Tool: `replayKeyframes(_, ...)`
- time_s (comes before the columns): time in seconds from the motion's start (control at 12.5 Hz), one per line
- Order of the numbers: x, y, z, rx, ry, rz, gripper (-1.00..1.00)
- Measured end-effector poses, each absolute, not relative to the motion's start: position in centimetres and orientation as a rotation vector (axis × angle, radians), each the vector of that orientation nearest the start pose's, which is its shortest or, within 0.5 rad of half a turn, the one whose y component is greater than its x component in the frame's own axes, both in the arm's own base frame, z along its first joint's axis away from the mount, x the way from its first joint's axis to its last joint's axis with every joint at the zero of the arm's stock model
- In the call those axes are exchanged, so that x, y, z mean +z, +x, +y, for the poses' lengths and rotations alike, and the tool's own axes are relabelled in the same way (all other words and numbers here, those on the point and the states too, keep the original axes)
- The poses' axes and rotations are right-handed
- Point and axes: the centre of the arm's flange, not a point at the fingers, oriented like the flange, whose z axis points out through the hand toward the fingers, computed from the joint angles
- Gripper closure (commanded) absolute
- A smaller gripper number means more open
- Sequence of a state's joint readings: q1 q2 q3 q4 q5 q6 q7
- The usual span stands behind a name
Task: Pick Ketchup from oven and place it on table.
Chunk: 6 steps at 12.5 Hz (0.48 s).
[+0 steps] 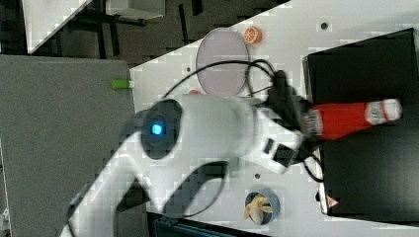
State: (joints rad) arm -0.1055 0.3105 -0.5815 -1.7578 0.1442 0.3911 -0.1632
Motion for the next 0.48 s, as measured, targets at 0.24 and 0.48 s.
replayKeyframes(0.24,47.3,53.3,-33.1,-0.009,-2.657,1.72,-0.29)
replayKeyframes(0.48,53.2,55.0,-25.8,-0.103,-2.798,1.31,-0.29)
